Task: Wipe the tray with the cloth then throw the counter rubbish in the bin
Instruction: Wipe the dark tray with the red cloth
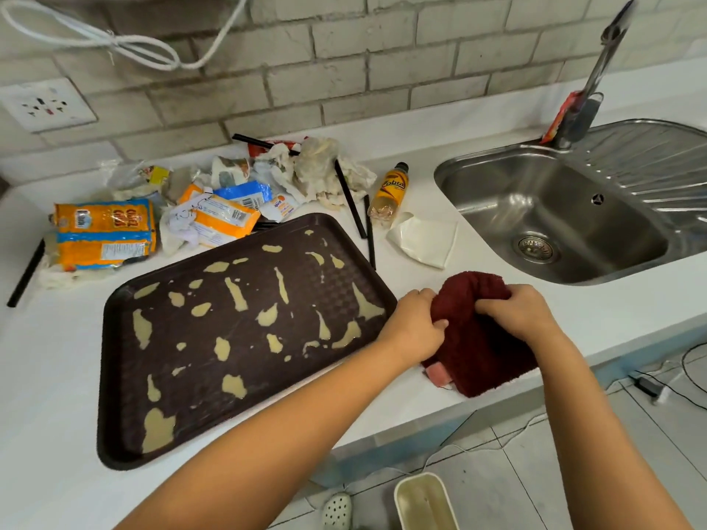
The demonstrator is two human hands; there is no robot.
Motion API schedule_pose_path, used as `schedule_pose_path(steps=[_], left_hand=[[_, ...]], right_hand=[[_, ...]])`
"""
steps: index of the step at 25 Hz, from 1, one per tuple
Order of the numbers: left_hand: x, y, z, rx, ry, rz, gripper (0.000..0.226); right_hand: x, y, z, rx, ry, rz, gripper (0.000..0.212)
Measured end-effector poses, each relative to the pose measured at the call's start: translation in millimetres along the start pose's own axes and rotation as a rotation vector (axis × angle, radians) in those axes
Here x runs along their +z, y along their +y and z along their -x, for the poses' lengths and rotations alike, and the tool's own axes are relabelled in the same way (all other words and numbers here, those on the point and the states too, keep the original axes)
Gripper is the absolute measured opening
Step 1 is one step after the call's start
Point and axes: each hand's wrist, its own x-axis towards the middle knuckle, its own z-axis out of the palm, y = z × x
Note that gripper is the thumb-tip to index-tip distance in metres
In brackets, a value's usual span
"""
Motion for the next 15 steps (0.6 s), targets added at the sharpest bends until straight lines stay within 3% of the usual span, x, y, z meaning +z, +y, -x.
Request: schedule_pose_path(steps=[1, 4, 7, 11, 13, 15], left_hand=[[-9.0, -1.7, 5.7, -0.004, 0.069, 0.075, 0.033], [-45.2, -11.7, 21.7, -0.037, 0.253, 0.325, 0.035], [-80.6, -33.6, 23.5, -0.11, 0.4, 0.472, 0.042], [-117.9, -55.6, 31.4, -0.274, 0.535, 0.442, 0.038], [-136.6, -55.5, 40.8, -0.317, 0.387, 0.646, 0.039], [-150.8, -59.2, 50.3, -0.376, 0.096, 0.916, 0.058]], right_hand=[[-5.0, -10.8, 7.6, -0.002, -0.044, -0.16, 0.005], [-6.2, -45.8, 32.4, -0.059, -0.216, -0.561, 0.024], [11.7, -83.5, 50.9, -0.129, -0.269, -0.687, 0.028], [56.6, -129.9, 65.8, -0.262, -0.165, -0.68, 0.027], [79.4, -150.9, 71.8, -0.393, -0.095, -0.571, 0.032], [102.4, -170.8, 81.2, -0.538, -0.078, -0.458, 0.038]])
